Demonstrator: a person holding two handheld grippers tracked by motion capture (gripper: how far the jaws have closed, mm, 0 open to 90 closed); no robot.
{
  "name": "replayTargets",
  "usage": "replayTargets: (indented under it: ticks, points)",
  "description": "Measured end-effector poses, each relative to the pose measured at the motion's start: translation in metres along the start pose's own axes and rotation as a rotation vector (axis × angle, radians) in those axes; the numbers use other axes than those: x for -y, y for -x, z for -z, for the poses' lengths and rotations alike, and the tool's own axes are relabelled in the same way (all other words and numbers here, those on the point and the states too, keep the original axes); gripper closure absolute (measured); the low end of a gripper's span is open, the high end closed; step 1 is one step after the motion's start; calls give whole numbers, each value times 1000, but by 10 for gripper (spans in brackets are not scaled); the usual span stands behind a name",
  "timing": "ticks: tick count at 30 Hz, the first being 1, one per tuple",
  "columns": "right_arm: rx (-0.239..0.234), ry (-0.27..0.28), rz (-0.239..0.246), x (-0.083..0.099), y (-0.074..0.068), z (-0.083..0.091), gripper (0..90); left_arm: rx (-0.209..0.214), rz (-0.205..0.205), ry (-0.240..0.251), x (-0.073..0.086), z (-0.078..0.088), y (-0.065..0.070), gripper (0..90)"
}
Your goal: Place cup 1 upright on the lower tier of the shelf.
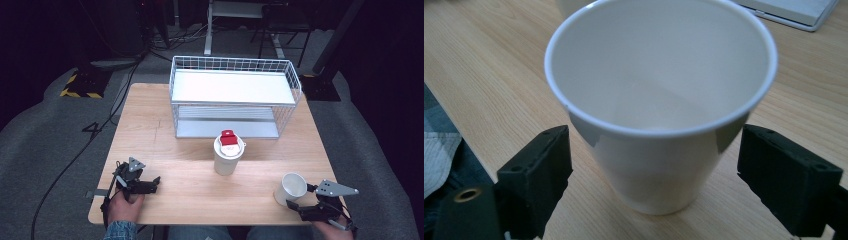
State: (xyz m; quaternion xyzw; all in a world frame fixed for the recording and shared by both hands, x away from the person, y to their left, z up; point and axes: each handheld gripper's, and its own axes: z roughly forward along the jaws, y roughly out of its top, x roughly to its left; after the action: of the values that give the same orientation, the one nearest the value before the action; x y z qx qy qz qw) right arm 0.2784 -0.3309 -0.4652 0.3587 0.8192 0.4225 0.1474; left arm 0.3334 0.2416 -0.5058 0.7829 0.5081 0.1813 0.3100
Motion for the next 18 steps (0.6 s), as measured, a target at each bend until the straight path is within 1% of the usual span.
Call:
replayTargets:
  ticks: [3, 5, 14, 15, 18]
  points:
    - [-5, 1, -3, 1, 0, -4, 145, -2, -2, 0, 0, 0, 0, 27]
    - [3, 4, -12, 2, 0, -9, 136, -1, -1, 0, 0, 0, 0, 27]
    - [5, -15, -3, 4, -1, -22, 141, -2, -1, 0, 0, 0, 0, 27]
    - [13, -8, -4, 5, -1, -24, 148, -2, -1, 0, 0, 0, 0, 27]
    - [16, -2, -1, 4, -1, -25, 153, -1, -1, 0, 0, 0, 0, 27]
